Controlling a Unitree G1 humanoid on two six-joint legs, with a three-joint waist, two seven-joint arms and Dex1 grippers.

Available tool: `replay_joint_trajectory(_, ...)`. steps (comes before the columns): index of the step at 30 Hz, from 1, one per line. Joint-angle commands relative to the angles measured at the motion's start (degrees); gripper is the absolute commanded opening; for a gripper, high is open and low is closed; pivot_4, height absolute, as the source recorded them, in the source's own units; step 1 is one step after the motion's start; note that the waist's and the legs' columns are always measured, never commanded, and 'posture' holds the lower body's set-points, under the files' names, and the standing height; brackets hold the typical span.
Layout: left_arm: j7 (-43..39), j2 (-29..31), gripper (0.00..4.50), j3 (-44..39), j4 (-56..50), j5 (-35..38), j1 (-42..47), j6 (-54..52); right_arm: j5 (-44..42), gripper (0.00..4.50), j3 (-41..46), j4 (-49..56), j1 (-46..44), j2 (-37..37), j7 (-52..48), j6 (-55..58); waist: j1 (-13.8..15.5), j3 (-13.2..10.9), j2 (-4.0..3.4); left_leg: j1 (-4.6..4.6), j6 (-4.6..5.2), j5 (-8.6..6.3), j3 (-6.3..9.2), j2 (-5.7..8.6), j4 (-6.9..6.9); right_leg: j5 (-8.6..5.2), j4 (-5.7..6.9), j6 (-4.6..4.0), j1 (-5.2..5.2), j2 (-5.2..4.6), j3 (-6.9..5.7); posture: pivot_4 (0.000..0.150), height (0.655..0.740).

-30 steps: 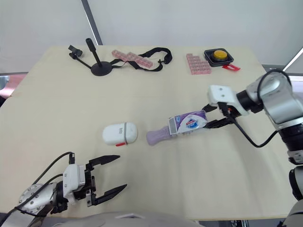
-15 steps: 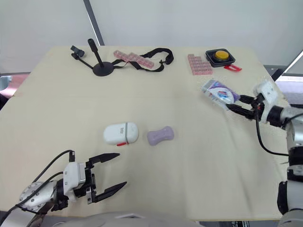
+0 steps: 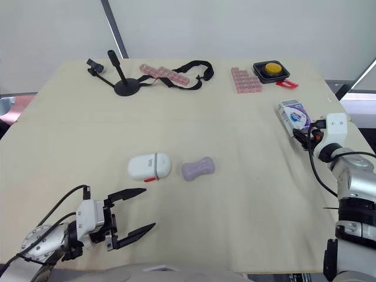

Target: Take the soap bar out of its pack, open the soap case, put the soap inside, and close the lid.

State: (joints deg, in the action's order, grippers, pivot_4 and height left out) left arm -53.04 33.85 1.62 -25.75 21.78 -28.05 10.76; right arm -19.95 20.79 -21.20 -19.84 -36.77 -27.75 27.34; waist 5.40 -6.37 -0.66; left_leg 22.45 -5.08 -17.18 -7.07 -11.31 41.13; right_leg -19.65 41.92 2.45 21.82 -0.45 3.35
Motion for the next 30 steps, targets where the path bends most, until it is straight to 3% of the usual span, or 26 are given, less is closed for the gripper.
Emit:
replay_joint_trajectory(1, 0.12, 0.21, 4.50, -0.53, -1.21, 0.36, 0.00, 0.23, -0.27, 2.72, 1.19, 1.76, -0.18, -0.91, 0.37, 0.58, -0.02, 0.00, 0.00, 0.01, 0.00, 0.00, 0.00, 0.00, -0.01, 0.00, -0.01, 0.00, 0.00, 0.00, -0.01, 0.150, 0.7143)
replay_joint_trajectory(3, 0.44, 0.25, 4.50, -0.41, -1.85, 0.38, 0.18, -0.32, -0.81, 2.72, 1.49, 1.99, -0.01, -0.61, 0.43, 1.50, -0.08, 0.00, 0.00, 0.05, 0.00, 0.00, 0.00, 0.00, -0.03, 0.00, -0.02, 0.00, -0.01, 0.00, 0.00, 0.150, 0.7143)
replay_joint_trajectory(9, 0.82, 0.70, 4.50, -0.73, -3.05, 1.27, 1.74, -2.56, -1.81, 4.48, 2.16, 2.97, 0.12, -0.67, 0.06, 2.97, -0.17, 0.01, -0.02, 0.04, -0.01, 0.00, 0.00, 0.00, -0.06, 0.00, -0.02, 0.00, -0.05, -0.01, -0.03, 0.150, 0.7143)
replay_joint_trajectory(15, 0.60, 0.91, 4.50, -0.98, -3.16, 1.70, 2.79, -3.74, -0.55, 4.48, 1.72, 4.73, 1.24, -2.00, -1.12, 0.61, -0.11, 0.02, -0.03, 0.05, -0.01, 0.00, -0.01, 0.00, -0.06, 0.00, -0.02, 0.00, -0.05, 0.00, -0.07, 0.150, 0.7143)
replay_joint_trajectory(20, 2.32, 1.39, 4.50, -1.77, -4.89, 3.38, 4.42, -8.57, 0.69, 4.48, 4.31, 0.95, -1.39, -2.84, -3.42, -16.27, -0.11, 0.01, -0.07, 0.05, -0.01, 0.00, 0.00, 0.02, -0.06, 0.00, -0.07, 0.01, -0.05, -0.06, -0.09, 0.150, 0.7143)
replay_joint_trajectory(24, 3.30, 1.80, 4.50, -2.19, -7.19, 3.87, 5.05, -11.04, -2.86, 4.48, 3.48, 0.59, -4.35, -2.32, -15.01, -26.82, -0.89, 0.02, -0.08, 0.13, -0.01, 0.00, -0.02, -0.01, -0.07, 0.00, 0.00, 0.00, -0.06, -0.12, -0.06, 0.150, 0.7143)
replay_joint_trajectory(30, 4.48, 0.67, 4.50, 0.45, -6.82, 0.09, 4.45, -10.31, -11.19, 4.48, -4.27, 11.59, -1.80, -0.34, -34.28, -23.38, -0.69, 0.02, -0.08, 0.21, 0.00, 0.00, 0.02, -0.01, -0.08, 0.00, -0.04, 0.00, -0.09, 0.12, -0.02, 0.150, 0.7143)
